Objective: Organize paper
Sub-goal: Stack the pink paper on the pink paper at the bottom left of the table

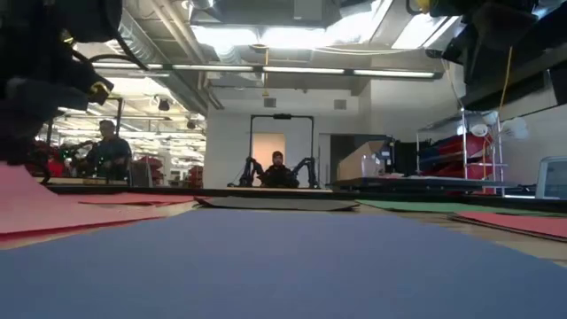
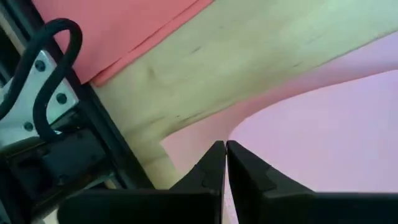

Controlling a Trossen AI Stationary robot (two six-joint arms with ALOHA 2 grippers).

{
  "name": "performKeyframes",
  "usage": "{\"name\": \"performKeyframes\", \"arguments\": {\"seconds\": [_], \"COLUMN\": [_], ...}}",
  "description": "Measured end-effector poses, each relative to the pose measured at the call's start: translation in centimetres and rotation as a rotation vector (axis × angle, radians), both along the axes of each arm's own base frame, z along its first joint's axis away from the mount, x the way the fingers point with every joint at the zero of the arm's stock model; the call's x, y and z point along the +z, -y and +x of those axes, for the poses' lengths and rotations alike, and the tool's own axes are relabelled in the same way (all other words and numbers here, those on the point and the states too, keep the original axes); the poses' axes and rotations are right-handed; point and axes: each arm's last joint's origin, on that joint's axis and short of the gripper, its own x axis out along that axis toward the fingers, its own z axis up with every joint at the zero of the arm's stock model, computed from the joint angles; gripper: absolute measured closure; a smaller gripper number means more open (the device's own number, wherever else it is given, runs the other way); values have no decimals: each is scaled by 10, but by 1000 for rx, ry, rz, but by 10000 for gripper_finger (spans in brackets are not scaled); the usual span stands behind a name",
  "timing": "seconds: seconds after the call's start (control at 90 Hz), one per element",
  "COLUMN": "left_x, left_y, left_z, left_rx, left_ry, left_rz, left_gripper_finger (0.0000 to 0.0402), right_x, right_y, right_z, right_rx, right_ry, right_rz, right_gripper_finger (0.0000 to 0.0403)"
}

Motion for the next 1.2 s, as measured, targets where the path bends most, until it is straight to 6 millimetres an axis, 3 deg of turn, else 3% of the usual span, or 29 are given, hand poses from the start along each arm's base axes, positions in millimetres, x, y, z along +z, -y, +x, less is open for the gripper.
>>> {"name": "performKeyframes", "arguments": {"seconds": [0.356, 0.767, 1.2], "left_x": [5, 1, -6], "left_y": [-6, 0, 1], "left_z": [-14, -2, -8], "left_rx": [60, 144, 316], "left_ry": [-138, 22, 90], "left_rz": [76, 49, 155], "left_gripper_finger": [402, 402, 402], "right_x": [0, 0, 0], "right_y": [0, 0, 0], "right_z": [0, 0, 0], "right_rx": [0, 0, 2], "right_ry": [1, 0, 1], "right_rz": [0, 0, -1], "right_gripper_finger": [343, 343, 343]}}
